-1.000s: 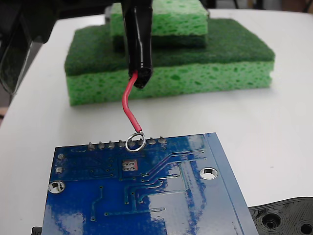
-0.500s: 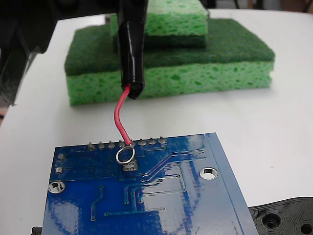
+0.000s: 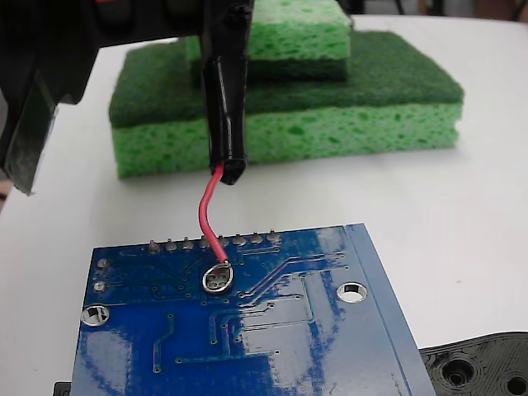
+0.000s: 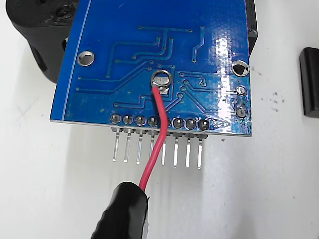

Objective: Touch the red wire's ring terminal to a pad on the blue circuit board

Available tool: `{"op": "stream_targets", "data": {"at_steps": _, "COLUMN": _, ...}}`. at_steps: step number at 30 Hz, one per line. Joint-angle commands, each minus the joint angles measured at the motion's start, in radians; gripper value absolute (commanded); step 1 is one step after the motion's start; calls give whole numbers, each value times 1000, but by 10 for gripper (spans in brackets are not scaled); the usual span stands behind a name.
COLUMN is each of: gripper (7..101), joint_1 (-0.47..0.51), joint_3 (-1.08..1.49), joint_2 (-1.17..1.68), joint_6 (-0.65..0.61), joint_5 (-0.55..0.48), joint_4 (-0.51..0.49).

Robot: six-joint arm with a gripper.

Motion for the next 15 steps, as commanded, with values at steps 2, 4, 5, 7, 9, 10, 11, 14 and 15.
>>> {"op": "stream_targets", "data": {"at_steps": 2, "gripper": 1003, "joint_1": 0, "joint_3": -2, "joint_2": 2, "joint_6": -2, "joint_5": -2, "joint_4": 0}}
{"op": "stream_targets", "data": {"at_steps": 4, "gripper": 1003, "joint_1": 0, "joint_3": -2, "joint_2": -2, "joint_6": -5, "joint_5": 0, "joint_4": 2}}
{"op": "stream_targets", "data": {"at_steps": 5, "gripper": 1003, "joint_1": 0, "joint_3": -2, "joint_2": -3, "joint_6": -5, "joint_5": 0, "joint_4": 2}}
{"op": "stream_targets", "data": {"at_steps": 7, "gripper": 1003, "joint_1": 0, "joint_3": -2, "joint_2": -5, "joint_6": -5, "joint_5": 0, "joint_4": 2}}
{"op": "stream_targets", "data": {"at_steps": 9, "gripper": 1003, "joint_1": 0, "joint_3": -2, "joint_2": -3, "joint_6": -6, "joint_5": 0, "joint_4": 2}}
{"op": "stream_targets", "data": {"at_steps": 10, "gripper": 1003, "joint_1": 0, "joint_3": -3, "joint_2": -3, "joint_6": -6, "joint_5": 0, "joint_4": 3}}
{"op": "stream_targets", "data": {"at_steps": 11, "gripper": 1003, "joint_1": 0, "joint_3": -5, "joint_2": -3, "joint_6": -8, "joint_5": 0, "joint_4": 5}}
{"op": "stream_targets", "data": {"at_steps": 14, "gripper": 1003, "joint_1": 0, "joint_3": -6, "joint_2": 0, "joint_6": -9, "joint_5": 0, "joint_4": 11}}
{"op": "stream_targets", "data": {"at_steps": 15, "gripper": 1003, "joint_1": 0, "joint_3": -8, "joint_2": 0, "joint_6": -9, "joint_5": 0, "joint_4": 11}}
